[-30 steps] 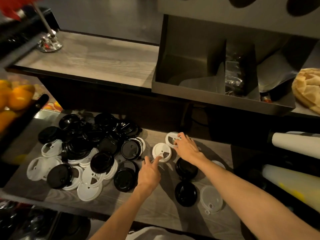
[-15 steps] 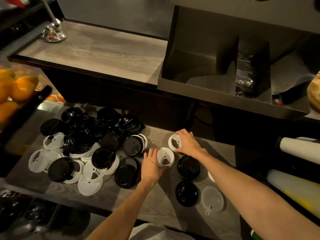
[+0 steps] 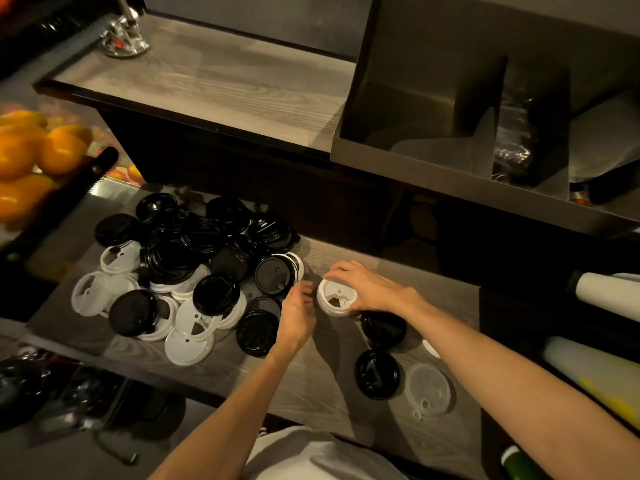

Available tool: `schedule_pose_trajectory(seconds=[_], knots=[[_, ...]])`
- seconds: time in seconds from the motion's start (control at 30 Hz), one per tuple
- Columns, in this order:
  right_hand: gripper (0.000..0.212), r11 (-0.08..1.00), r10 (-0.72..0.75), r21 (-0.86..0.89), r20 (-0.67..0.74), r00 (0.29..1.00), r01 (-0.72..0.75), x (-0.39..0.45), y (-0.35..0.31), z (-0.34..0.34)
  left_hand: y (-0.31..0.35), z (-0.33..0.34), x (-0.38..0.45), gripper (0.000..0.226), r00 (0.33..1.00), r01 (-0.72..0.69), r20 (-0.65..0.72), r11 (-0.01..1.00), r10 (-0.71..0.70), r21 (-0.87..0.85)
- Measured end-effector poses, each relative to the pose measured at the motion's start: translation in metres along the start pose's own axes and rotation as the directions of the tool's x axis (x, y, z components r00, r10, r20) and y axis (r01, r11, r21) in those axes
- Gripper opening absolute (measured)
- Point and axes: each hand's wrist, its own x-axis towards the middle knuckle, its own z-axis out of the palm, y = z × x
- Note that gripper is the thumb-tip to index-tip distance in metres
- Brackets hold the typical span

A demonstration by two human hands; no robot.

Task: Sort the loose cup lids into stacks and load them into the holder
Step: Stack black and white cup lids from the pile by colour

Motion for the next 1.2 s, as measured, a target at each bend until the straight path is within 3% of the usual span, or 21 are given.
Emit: schedule_pose_trajectory(seconds=[0.27, 0.57, 0.67, 0.77, 0.83, 0.9, 1.0, 1.2], knots=[[0.086, 0.998, -0.021, -0.050, 0.057, 0.998, 0.024, 0.008, -0.004, 0.002, 0.003, 0.003, 0.003, 0.037, 0.967, 0.250, 0.022, 0.937, -0.253, -0.244], [0.096, 0.999, 0.049, 0.009, 0.055, 0.997, -0.049, 0.006, -0.008, 0.020, 0.013, -0.003, -0.002, 0.041, 0.908, 0.411, 0.130, 0.788, -0.397, -0.459], [0.094, 0.998, 0.064, 0.016, 0.034, 0.997, -0.064, 0.005, -0.010, 0.022, 0.015, -0.004, -0.004, 0.036, 0.913, 0.403, 0.134, 0.792, -0.386, -0.459], [0.093, 0.966, 0.141, 0.230, -0.073, 0.987, -0.121, -0.001, -0.016, 0.009, 0.021, -0.011, -0.009, 0.036, 0.909, 0.409, 0.147, 0.776, -0.389, -0.480], [0.090, 0.922, 0.170, 0.375, -0.181, 0.969, -0.092, -0.011, -0.027, -0.007, 0.033, -0.022, -0.015, 0.054, 0.904, 0.428, 0.259, 0.724, -0.341, -0.541], [0.090, 0.901, 0.159, 0.432, -0.237, 0.958, -0.042, -0.024, -0.046, -0.022, 0.051, -0.034, -0.022, 0.063, 0.898, 0.418, 0.397, 0.650, -0.190, -0.634], [0.094, 0.923, 0.094, 0.384, -0.265, 0.960, 0.016, -0.041, -0.069, -0.038, 0.073, -0.045, -0.029, 0.067, 0.898, 0.405, 0.430, 0.549, -0.090, -0.731], [0.086, 0.946, 0.051, 0.320, -0.309, 0.950, 0.053, -0.061, -0.076, -0.062, 0.095, -0.054, -0.033, 0.059, 0.916, 0.355, 0.398, 0.539, -0.041, -0.763]])
